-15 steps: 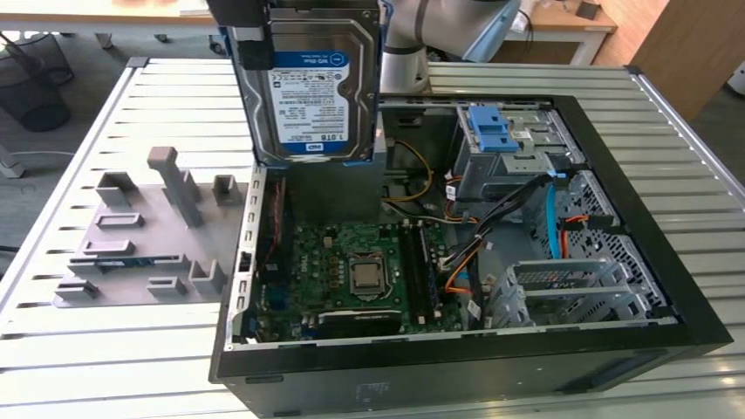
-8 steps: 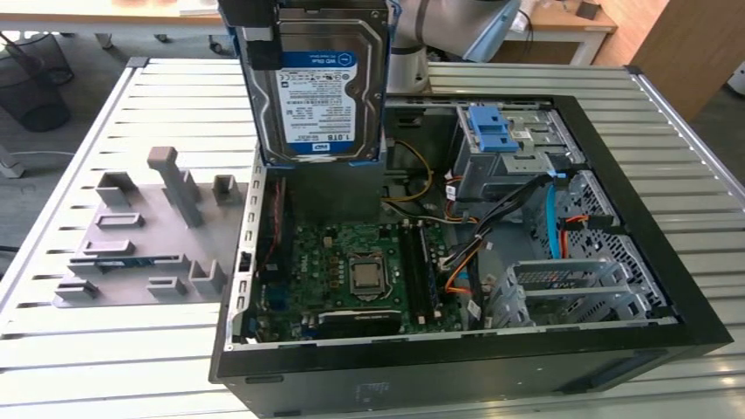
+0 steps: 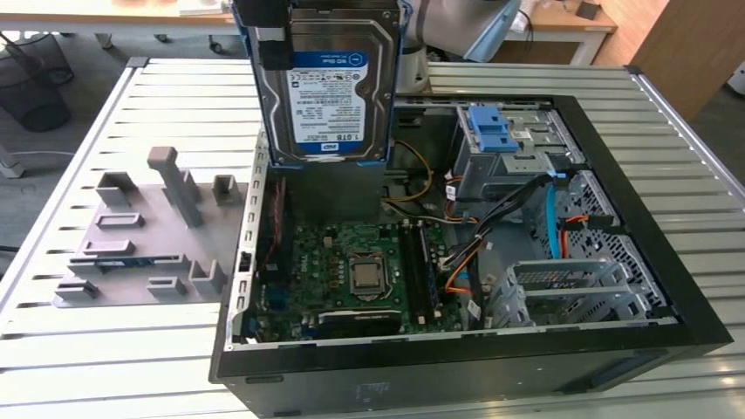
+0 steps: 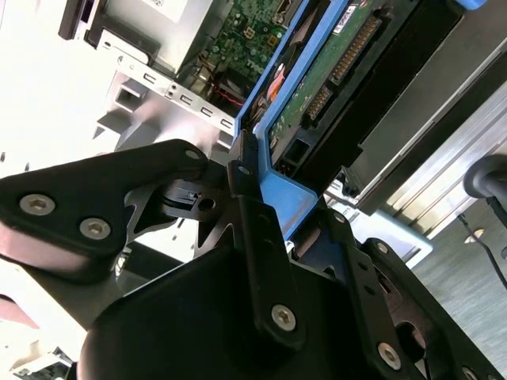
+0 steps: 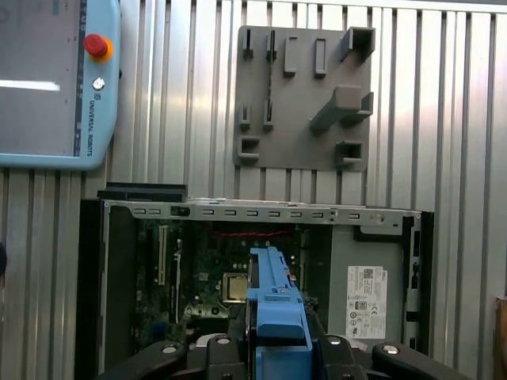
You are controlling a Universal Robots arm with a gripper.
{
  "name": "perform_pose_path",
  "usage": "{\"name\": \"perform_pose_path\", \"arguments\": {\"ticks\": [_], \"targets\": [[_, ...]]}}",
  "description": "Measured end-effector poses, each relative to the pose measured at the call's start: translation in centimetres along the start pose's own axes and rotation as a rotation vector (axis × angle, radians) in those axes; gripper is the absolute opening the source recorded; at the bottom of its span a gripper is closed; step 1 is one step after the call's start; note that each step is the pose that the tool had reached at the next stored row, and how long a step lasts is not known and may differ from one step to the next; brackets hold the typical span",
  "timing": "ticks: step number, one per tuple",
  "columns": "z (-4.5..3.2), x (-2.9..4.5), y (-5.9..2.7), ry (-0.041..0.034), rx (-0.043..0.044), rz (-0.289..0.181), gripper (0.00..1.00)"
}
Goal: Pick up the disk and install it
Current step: 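Pick up the disk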
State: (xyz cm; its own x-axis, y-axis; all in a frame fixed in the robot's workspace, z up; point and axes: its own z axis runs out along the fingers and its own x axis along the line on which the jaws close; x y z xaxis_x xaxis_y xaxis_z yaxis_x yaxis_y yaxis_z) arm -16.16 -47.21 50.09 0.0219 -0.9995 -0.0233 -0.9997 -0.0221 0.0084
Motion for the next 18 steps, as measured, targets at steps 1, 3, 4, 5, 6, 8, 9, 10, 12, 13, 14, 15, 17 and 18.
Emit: {"name": "perform_pose_path", "arguments": {"ticks": [1,3,4,5,6,8,9,10,12,13,14,15,17,18], "targets": [[0.00,0.00,-0.10,0.0000,-0.0001,0.000,0.36],[0.00,0.01,-0.28,0.0000,0.0000,0.000,0.36],[0.00,0.01,-0.38,0.0000,0.0000,0.000,0.36],[0.00,0.01,-0.48,0.0000,0.0000,0.000,0.36],[-0.01,0.01,-0.58,0.0001,-0.0001,0.000,0.36],[-0.01,0.02,-0.80,0.0000,0.0000,0.000,0.36],[-0.01,0.02,-0.94,0.0000,0.0000,0.000,0.36],[-0.01,0.02,-1.07,0.0000,0.0000,0.000,0.36],[-0.01,0.03,-1.31,-0.0001,0.0000,0.000,0.36],[-0.02,0.03,-1.44,0.0000,0.0000,0.000,0.36],[-0.01,0.03,-1.58,0.0000,0.0000,0.000,0.36],[-0.02,0.04,-1.72,0.0000,0.0000,0.000,0.36],[-0.02,0.04,-2.00,0.0000,0.0000,0.000,0.36],[-0.02,0.05,-2.14,-0.0001,0.0000,0.000,0.36]]}}
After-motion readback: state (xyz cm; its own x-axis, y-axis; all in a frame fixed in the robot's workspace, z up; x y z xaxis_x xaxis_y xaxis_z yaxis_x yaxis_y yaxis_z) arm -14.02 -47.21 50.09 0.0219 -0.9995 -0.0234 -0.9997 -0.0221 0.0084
